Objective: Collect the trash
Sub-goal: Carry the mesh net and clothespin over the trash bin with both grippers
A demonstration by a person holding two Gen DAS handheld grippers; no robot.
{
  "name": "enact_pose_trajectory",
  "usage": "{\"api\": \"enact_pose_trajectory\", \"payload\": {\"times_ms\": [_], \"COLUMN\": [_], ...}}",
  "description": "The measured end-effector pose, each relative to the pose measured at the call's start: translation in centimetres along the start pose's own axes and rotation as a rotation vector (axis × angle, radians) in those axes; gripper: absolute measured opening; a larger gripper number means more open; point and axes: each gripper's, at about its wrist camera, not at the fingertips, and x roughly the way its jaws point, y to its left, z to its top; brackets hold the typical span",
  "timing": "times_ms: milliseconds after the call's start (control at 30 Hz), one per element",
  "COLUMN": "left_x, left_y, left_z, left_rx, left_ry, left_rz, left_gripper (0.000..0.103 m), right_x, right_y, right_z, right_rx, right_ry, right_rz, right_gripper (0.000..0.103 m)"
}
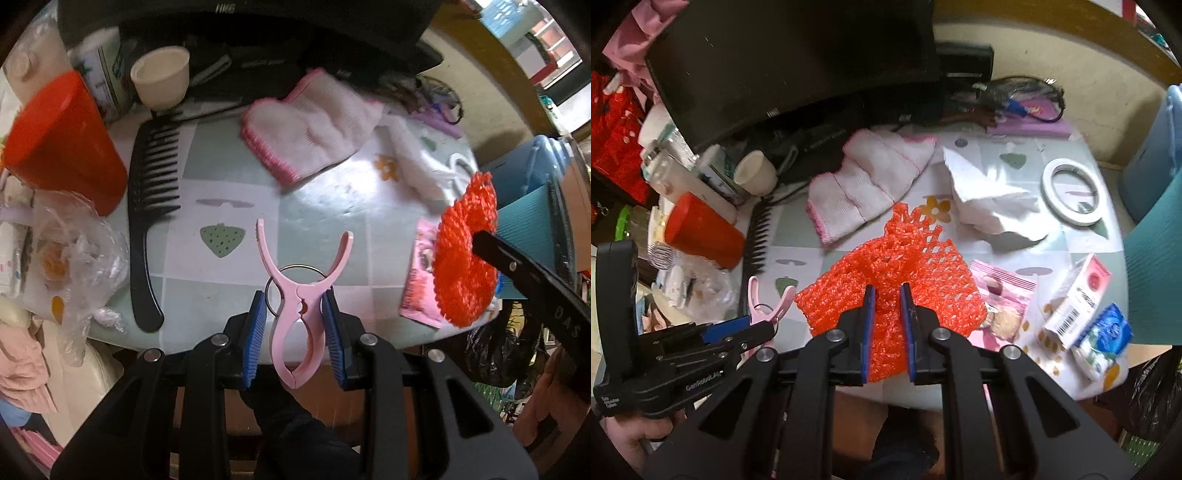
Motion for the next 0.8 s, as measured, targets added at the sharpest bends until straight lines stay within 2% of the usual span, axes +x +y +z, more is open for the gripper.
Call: {"api": "enact_pose_trajectory", "payload": {"times_ms": [233, 433, 600, 800], "left_x": [-5.0, -7.7, -9.6, -11.4], "left_y": [-3.5, -6.2, -8.4, -11.6], "left_z": [-0.5, -1.2, -1.4, -1.2], "left_rx": [0.036, 0.06, 0.067, 0.105], "left_ry": [-0.095, -0.146, -0.182, -0.213], "left_rz": [-0.034, -0.064, -0.099, -0.107], "left_gripper": [0.03, 0.03, 0.03, 0.03], "right_x": [-6.7, -11.4, -14.3, -16.7], "right_y": [-0.3, -1.0, -2.0, -4.5], "right_z": [-1.1, -2.2, -2.4, -2.6], "right_rx": [0.018, 0.024, 0.024, 0.057], "right_ry": [-0.094, -0.153, -0.192, -0.233], "right_rz": [-0.012, -0.034, -0.052, -0.058], "right_gripper": [0.014, 0.014, 0.014, 0.014]}}
